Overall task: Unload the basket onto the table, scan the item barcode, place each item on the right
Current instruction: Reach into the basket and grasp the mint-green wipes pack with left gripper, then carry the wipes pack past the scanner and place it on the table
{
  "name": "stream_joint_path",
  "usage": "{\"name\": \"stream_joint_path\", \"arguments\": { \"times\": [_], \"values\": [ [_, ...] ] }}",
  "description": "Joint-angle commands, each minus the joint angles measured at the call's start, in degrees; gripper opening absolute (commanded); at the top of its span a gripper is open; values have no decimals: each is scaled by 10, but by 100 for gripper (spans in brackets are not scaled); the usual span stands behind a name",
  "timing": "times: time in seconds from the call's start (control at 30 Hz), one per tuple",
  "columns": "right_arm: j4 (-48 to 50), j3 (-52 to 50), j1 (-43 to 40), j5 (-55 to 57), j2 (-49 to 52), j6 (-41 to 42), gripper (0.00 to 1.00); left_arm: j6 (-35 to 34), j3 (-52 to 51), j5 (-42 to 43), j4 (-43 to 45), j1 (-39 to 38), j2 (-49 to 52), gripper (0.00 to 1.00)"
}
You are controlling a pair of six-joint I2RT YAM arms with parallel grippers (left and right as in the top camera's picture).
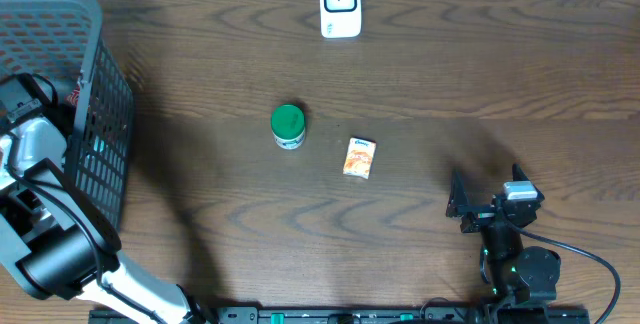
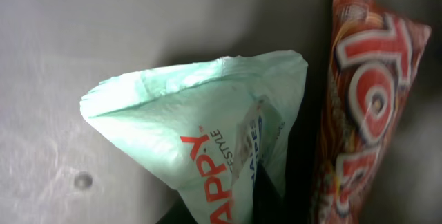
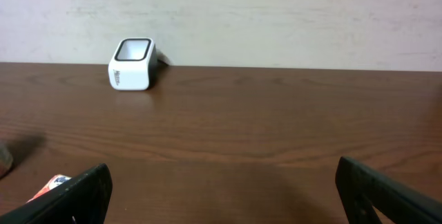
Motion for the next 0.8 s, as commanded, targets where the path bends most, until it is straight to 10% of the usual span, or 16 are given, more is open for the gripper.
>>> {"name": "stream_joint_path", "arguments": {
  "times": [0.0, 0.5, 0.77],
  "values": [
    [-2, -1, 3, 1, 0, -2, 99, 8, -31, 12, -93, 3, 37, 7],
    [-2, -1, 3, 1, 0, -2, 99, -35, 175, 87, -226, 134, -321, 7],
    [-2, -1, 3, 1, 0, -2, 99, -13, 175, 321, -205, -65, -409, 7]
  ]
}}
